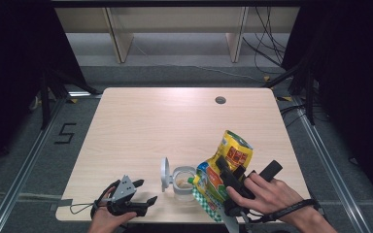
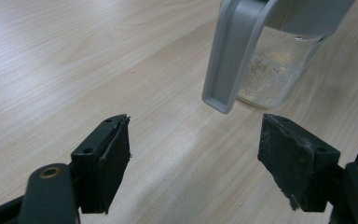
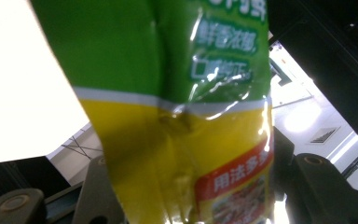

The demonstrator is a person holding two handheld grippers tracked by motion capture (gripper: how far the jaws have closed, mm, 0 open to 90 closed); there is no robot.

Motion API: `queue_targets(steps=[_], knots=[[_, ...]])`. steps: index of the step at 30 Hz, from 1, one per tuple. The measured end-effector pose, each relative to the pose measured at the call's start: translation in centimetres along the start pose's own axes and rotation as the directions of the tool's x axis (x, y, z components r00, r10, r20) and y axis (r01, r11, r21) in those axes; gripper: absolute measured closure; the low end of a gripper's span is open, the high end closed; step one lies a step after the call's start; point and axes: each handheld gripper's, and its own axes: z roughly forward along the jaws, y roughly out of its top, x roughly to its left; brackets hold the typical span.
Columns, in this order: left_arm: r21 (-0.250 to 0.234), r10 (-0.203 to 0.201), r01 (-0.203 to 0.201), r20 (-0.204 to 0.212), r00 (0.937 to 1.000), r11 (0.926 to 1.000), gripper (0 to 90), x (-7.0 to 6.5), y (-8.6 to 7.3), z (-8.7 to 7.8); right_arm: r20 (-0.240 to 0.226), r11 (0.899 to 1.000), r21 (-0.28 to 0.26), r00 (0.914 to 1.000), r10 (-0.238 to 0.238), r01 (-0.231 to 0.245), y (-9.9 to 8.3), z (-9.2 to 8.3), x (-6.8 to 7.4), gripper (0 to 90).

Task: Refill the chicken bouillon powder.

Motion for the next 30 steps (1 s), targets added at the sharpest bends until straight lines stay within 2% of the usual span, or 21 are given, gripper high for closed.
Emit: queue_targets(steps=[5, 7, 8, 9, 11, 13, 16, 17, 19, 21, 22, 27, 28, 30], knots=[[0.007, 0.004, -0.004, 0.0, 1.0, 1.0, 24.5, 0.05, 0.01, -0.01, -0.008, 1.0, 0.001, 0.9999, -0.012, 0.012, -0.03, 0.03, -0.1, 50.7], [0.013, 0.011, -0.011, -0.001, 0.9999, 0.9999, 24.5, 0.08, 0.02, -0.01, -0.009, 1.0, -0.003, 0.9999, -0.011, 0.011, -0.02, 0.01, -0.14, 50.7], [0.015, 0.011, -0.011, -0.001, 0.9999, 0.9998, 24.5, 0.06, 0.0, -0.03, -0.008, 1.0, 0.0, 1.0, 0.005, -0.005, -0.06, -0.03, -0.12, 50.8], [0.014, -0.007, 0.007, 0.0, 1.0, 0.9999, 24.5, -0.03, -0.06, -0.01, -0.012, 1.0, -0.001, 0.9999, -0.009, 0.009, -0.07, 0.02, -0.23, 51.2], [0.018, 0.015, -0.015, -0.001, 0.9999, 0.9997, 24.5, 0.15, 0.03, -0.06, 0.001, 1.0, 0.002, 1.0, 0.0, 0.0, -0.15, -0.01, -0.37, 51.2], [0.006, -0.004, 0.004, 0.005, 1.0, 1.0, 24.5, 0.02, 0.01, -0.05, -0.012, 1.0, -0.003, 0.9999, -0.008, 0.008, -0.19, 0.05, -0.4, 51.3], [-0.006, -0.01, 0.01, 0.006, 0.9999, 0.9999, 24.5, -0.06, 0.0, -0.01, -0.016, 1.0, -0.001, 0.9998, -0.008, 0.008, -0.2, 0.07, -0.44, 51.3], [-0.007, -0.008, 0.008, 0.005, 1.0, 0.9999, 24.5, -0.05, 0.02, 0.01, -0.01, 1.0, -0.003, 0.9999, 0.004, -0.004, -0.23, 0.03, -0.44, 51.3], [0.026, 0.019, -0.019, -0.003, 0.9998, 0.9995, 24.5, 0.16, 0.03, -0.11, -0.008, 1.0, -0.009, 1.0, -0.001, 0.001, -0.25, 0.07, -0.48, 51.3], [0.003, -0.001, 0.001, -0.001, 1.0, 1.0, 24.5, -0.01, -0.02, -0.03, -0.018, 1.0, -0.003, 0.9998, -0.01, 0.01, -0.23, 0.12, -0.43, 51.3], [-0.006, -0.008, 0.008, 0.006, 0.9999, 0.9999, 24.5, -0.05, 0.01, 0.0, -0.013, 1.0, -0.002, 0.9999, 0.003, -0.003, -0.26, 0.1, -0.43, 51.3], [-0.011, -0.012, 0.013, 0.006, 0.9999, 0.9999, 24.5, -0.06, -0.05, 0.01, -0.017, 1.0, -0.007, 0.9999, -0.001, 0.001, -0.34, 0.21, -0.47, 51.4], [0.009, 0.008, -0.008, -0.002, 1.0, 0.9999, 24.5, 0.1, 0.01, -0.08, -0.014, 1.0, -0.004, 0.9999, -0.005, 0.005, -0.34, 0.22, -0.49, 51.6], [0.002, -0.002, 0.002, 0.002, 1.0, 1.0, 24.5, 0.01, 0.02, -0.03, -0.021, 1.0, 0.002, 0.9996, -0.017, 0.017, -0.33, 0.28, -0.43, 51.7]])
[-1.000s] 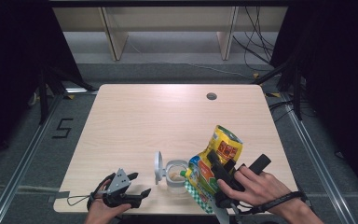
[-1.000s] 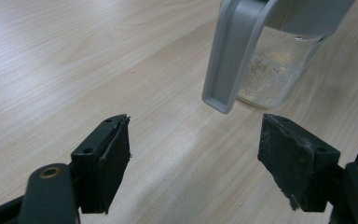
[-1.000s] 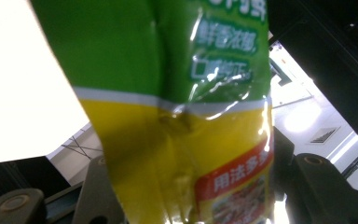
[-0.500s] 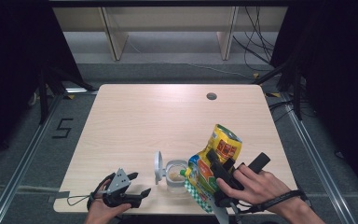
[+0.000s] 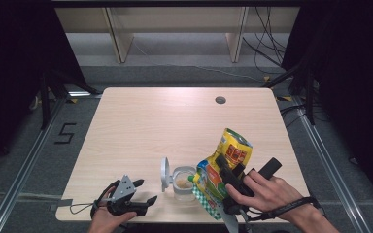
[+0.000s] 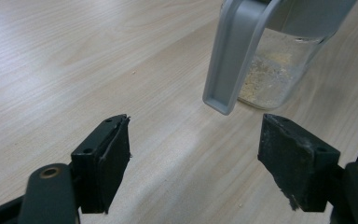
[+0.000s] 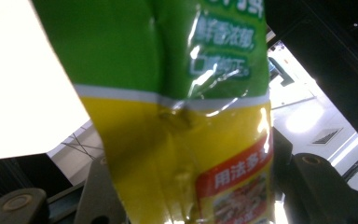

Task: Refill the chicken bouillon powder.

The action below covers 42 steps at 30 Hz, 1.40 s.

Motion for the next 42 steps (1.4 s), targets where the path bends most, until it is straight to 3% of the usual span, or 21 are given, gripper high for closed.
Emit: queue_targets(steps=[4, 6, 8, 9, 21, 24, 25, 27, 30, 31, 33, 34, 35, 36, 37, 38, 40, 41, 42], knots=[[-0.001, 0.004, -0.004, 0.0, 1.0, 1.0, 24.5, -0.04, 0.0, 0.01, 0.001, 1.0, 0.006, 0.9998, 0.02, -0.02, -0.08, -0.07, 0.02, 51.7], [0.023, 0.025, -0.025, -0.007, 0.9997, 0.9994, 24.5, 0.14, 0.02, -0.07, 0.002, 1.0, -0.005, 1.0, 0.004, -0.004, -0.1, 0.01, -0.09, 51.7], [-0.002, -0.001, 0.001, 0.001, 1.0, 1.0, 24.5, -0.08, -0.05, 0.03, 0.002, 1.0, -0.001, 1.0, 0.001, -0.001, -0.11, 0.0, -0.12, 51.8], [-0.005, -0.003, 0.003, 0.002, 1.0, 1.0, 24.5, -0.09, -0.03, 0.03, 0.007, 1.0, 0.002, 0.9999, 0.014, -0.014, -0.14, -0.05, -0.11, 51.8], [0.006, 0.009, -0.009, -0.003, 1.0, 0.9999, 24.2, 0.07, 0.02, 0.0, 0.011, 1.0, 0.005, 0.9998, -0.014, 0.014, -0.16, 0.06, -0.16, 51.8], [-0.005, -0.009, 0.009, -0.003, 1.0, 0.9999, 24.2, -0.08, -0.02, 0.01, 0.015, 1.0, 0.003, 0.9999, -0.009, 0.009, -0.27, 0.11, -0.37, 51.8], [0.004, 0.015, -0.015, -0.01, 0.9998, 0.9999, 24.3, 0.06, -0.02, -0.03, 0.015, 1.0, 0.01, 0.9997, -0.018, 0.017, -0.27, 0.17, -0.45, 51.8], [0.017, 0.017, -0.016, -0.015, 0.9998, 0.9997, 24.2, 0.09, 0.0, -0.05, 0.009, 1.0, 0.01, 0.9997, -0.022, 0.022, -0.21, 0.23, -0.55, 51.9], [-0.002, -0.012, 0.012, -0.008, 0.9999, 0.9999, 24.2, -0.13, -0.03, -0.04, 0.009, 1.0, -0.006, 0.9998, -0.017, 0.017, 0.06, 0.24, -0.47, 51.9], [-0.003, 0.003, -0.003, -0.005, 1.0, 1.0, 24.2, -0.02, -0.01, -0.07, 0.019, 1.0, -0.007, 0.9998, -0.003, 0.003, 0.07, 0.23, -0.45, 51.8], [-0.011, -0.007, 0.007, -0.008, 0.9999, 0.9999, 24.2, -0.09, -0.02, 0.0, 0.024, 1.0, 0.0, 0.9995, -0.022, 0.022, -0.04, 0.18, -0.7, 51.9], [0.012, 0.014, -0.013, -0.018, 0.9997, 0.9998, 24.2, 0.09, -0.01, -0.08, 0.022, 1.0, 0.002, 0.9996, -0.02, 0.02, -0.03, 0.19, -0.73, 51.9], [0.002, -0.012, 0.012, -0.015, 0.9998, 0.9999, 24.3, -0.07, -0.04, -0.04, 0.017, 1.0, 0.001, 0.9996, -0.023, 0.023, 0.02, 0.2, -0.71, 51.9], [0.009, -0.001, 0.001, -0.024, 0.9997, 1.0, 24.3, -0.03, -0.05, -0.07, 0.024, 1.0, 0.003, 0.9997, -0.008, 0.008, 0.11, 0.21, -0.52, 51.8], [0.012, 0.004, -0.003, -0.02, 0.9998, 0.9999, 24.2, 0.01, -0.04, -0.09, 0.016, 1.0, -0.001, 0.9995, -0.027, 0.027, 0.14, 0.24, -0.59, 51.9], [-0.015, -0.024, 0.024, -0.012, 0.9996, 0.9996, 24.2, -0.19, -0.04, 0.02, 0.017, 1.0, -0.002, 0.9996, -0.021, 0.021, 0.13, 0.24, -0.55, 51.9], [0.016, 0.016, -0.016, -0.018, 0.9997, 0.9997, 24.2, 0.11, 0.01, -0.09, 0.019, 1.0, -0.008, 0.9998, -0.004, 0.004, 0.07, 0.26, -0.45, 51.9], [0.002, -0.013, 0.013, -0.014, 0.9998, 0.9999, 24.2, -0.05, -0.04, -0.04, 0.017, 1.0, -0.007, 0.9998, -0.01, 0.01, 0.05, 0.28, -0.44, 51.9], [0.011, 0.003, -0.003, -0.021, 0.9998, 0.9999, 24.2, 0.05, -0.05, -0.09, 0.009, 1.0, -0.004, 0.9998, -0.018, 0.018, 0.04, 0.29, -0.43, 52.0]])
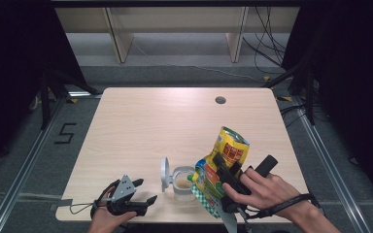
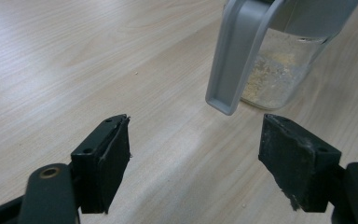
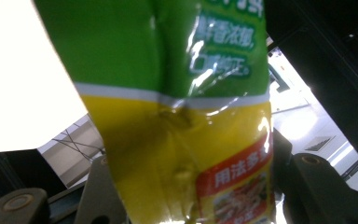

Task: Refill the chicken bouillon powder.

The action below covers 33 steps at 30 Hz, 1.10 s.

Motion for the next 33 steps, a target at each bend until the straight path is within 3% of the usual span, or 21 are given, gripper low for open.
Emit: queue_targets(steps=[2, 4, 5, 7, 11, 13, 18, 20, 24, 28, 31, 32, 33], knots=[[-0.015, -0.013, 0.013, -0.003, 0.9999, 0.9998, 24.2, -0.1, 0.0, 0.05, -0.004, 1.0, 0.0, 1.0, 0.002, -0.002, -0.02, 0.0, 0.05, 52.0], [0.005, 0.013, -0.014, 0.004, 0.9999, 0.9999, 24.2, 0.09, 0.07, -0.01, -0.004, 1.0, 0.0, 1.0, 0.004, -0.004, -0.02, -0.02, 0.11, 51.9], [-0.009, -0.007, 0.008, 0.006, 1.0, 0.9999, 24.2, -0.05, 0.03, 0.03, -0.002, 1.0, -0.001, 1.0, 0.004, -0.004, -0.05, -0.02, 0.14, 52.0], [0.002, 0.004, -0.004, 0.001, 1.0, 1.0, 24.2, 0.03, 0.02, -0.02, -0.004, 1.0, 0.001, 1.0, -0.001, 0.001, -0.12, -0.04, 0.14, 52.0], [-0.014, -0.019, 0.019, 0.007, 0.9998, 0.9997, 24.2, -0.09, 0.02, 0.05, 0.003, 1.0, 0.004, 1.0, 0.01, -0.01, -0.22, -0.21, 0.29, 52.1], [0.003, 0.016, -0.016, 0.002, 0.9999, 0.9999, 24.2, 0.11, 0.07, -0.04, 0.002, 1.0, 0.004, 1.0, 0.002, -0.002, -0.27, -0.27, 0.27, 52.1], [0.0, 0.001, -0.001, -0.001, 1.0, 1.0, 24.2, 0.02, 0.01, -0.04, -0.012, 1.0, 0.005, 0.9999, -0.006, 0.006, -0.42, -0.38, 0.41, 52.6], [-0.016, -0.023, 0.023, 0.008, 0.9997, 0.9996, 24.2, -0.11, 0.04, 0.02, -0.011, 1.0, 0.007, 0.9999, -0.007, 0.007, -0.44, -0.45, 0.46, 52.7], [0.002, 0.013, -0.013, 0.003, 0.9999, 0.9999, 24.2, 0.09, 0.06, -0.01, -0.009, 1.0, 0.004, 1.0, 0.001, -0.001, -0.6, -0.55, 0.53, 52.8], [-0.012, -0.021, 0.021, 0.008, 0.9997, 0.9997, 24.2, -0.12, 0.03, 0.1, -0.017, 1.0, 0.004, 0.9999, -0.001, 0.001, -0.69, -0.59, 0.59, 52.9], [-0.013, -0.01, 0.01, 0.008, 0.9999, 0.9999, 24.2, -0.06, 0.05, 0.06, -0.017, 1.0, -0.001, 0.9999, 0.001, -0.001, -0.68, -0.61, 0.59, 52.9], [-0.002, 0.015, -0.015, 0.004, 0.9999, 0.9999, 24.2, 0.11, 0.09, 0.02, -0.015, 1.0, 0.0, 0.9999, 0.0, 0.0, -0.67, -0.63, 0.57, 53.0], [-0.01, -0.003, 0.003, 0.01, 1.0, 0.9999, 24.2, 0.01, 0.08, 0.07, -0.014, 1.0, -0.001, 0.9999, 0.0, 0.0, -0.65, -0.67, 0.55, 53.1]])
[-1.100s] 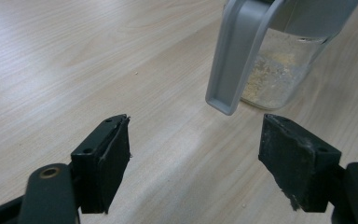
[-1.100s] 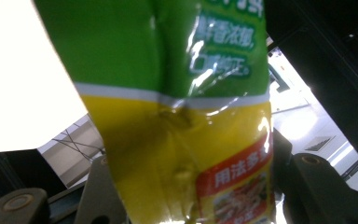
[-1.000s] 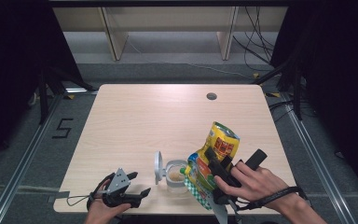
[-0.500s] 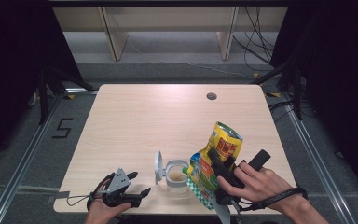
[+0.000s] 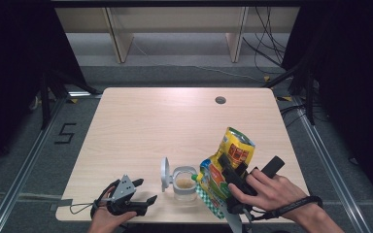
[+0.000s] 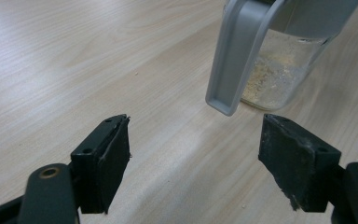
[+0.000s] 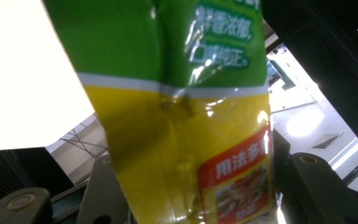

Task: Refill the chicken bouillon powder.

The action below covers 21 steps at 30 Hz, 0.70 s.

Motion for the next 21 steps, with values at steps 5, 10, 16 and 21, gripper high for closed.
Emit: queue_targets(steps=[5, 10, 16, 21], knots=[[-0.011, -0.006, 0.006, 0.002, 1.0, 0.9999, 24.2, -0.06, 0.0, 0.02, 0.005, 1.0, -0.003, 0.9999, 0.013, -0.013, 0.1, -0.01, -0.14, 53.2], [-0.01, -0.027, 0.027, 0.0, 0.9996, 0.9996, 24.2, -0.08, -0.06, -0.06, 0.002, 1.0, -0.011, 1.0, 0.006, -0.006, 0.21, -0.33, -0.25, 53.4], [-0.013, -0.012, 0.012, -0.008, 0.9999, 0.9998, 24.2, -0.16, -0.06, -0.01, 0.013, 1.0, -0.022, 0.9998, 0.016, -0.016, 0.56, -0.8, -0.48, 53.6], [-0.01, -0.03, 0.03, -0.002, 0.9996, 0.9995, 24.2, -0.13, -0.09, -0.05, 0.025, 0.999, -0.02, 0.9993, 0.028, -0.027, 0.42, -0.76, -0.6, 53.8]])
